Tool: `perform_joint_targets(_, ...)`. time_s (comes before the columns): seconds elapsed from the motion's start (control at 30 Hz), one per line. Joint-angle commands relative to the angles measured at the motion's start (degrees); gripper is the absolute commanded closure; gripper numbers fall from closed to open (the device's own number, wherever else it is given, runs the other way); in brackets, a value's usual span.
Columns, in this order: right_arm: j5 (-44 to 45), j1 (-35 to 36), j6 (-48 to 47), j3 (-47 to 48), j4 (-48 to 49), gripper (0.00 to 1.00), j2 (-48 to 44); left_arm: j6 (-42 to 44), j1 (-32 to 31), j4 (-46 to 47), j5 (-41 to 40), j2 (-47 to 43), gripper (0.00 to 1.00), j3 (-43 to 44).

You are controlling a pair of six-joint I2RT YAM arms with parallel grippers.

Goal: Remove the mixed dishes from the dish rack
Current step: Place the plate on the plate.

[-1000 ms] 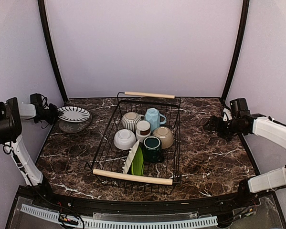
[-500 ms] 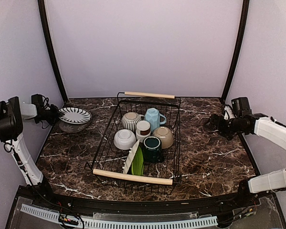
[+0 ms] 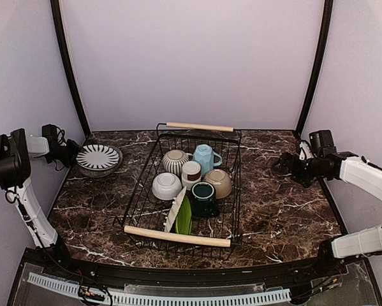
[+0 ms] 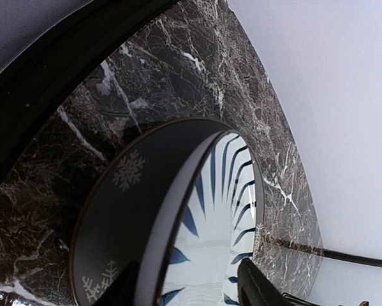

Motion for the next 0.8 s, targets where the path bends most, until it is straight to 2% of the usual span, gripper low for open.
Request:
perform_joint_targets(0.0,-0.60,0.49,-0.63,-0.18,0.86,0.01,1.00,2.36,0.29,-2.34,-2.79,-2.23,0.46,1.14)
perform_joint_targets(0.2,-0.59,0.49,-0.51,-1.14,1.02,0.01,0.65,3.54,0.27,-4.33,-4.64,-1.78,0.31,1.67)
perform_joint_targets(0.33,0.43,0.47,-0.95,-1.36,1.13,0.01,0.92,4.58,0.27,-6.74,-5.99,-0.95,0.25,3.26)
perform_joint_targets(0.77,-2.30,0.48,0.58,-2.36,3.18,0.01,1.69,6.69,-0.12,-12.58,-9.33,1.33,0.19,6.28)
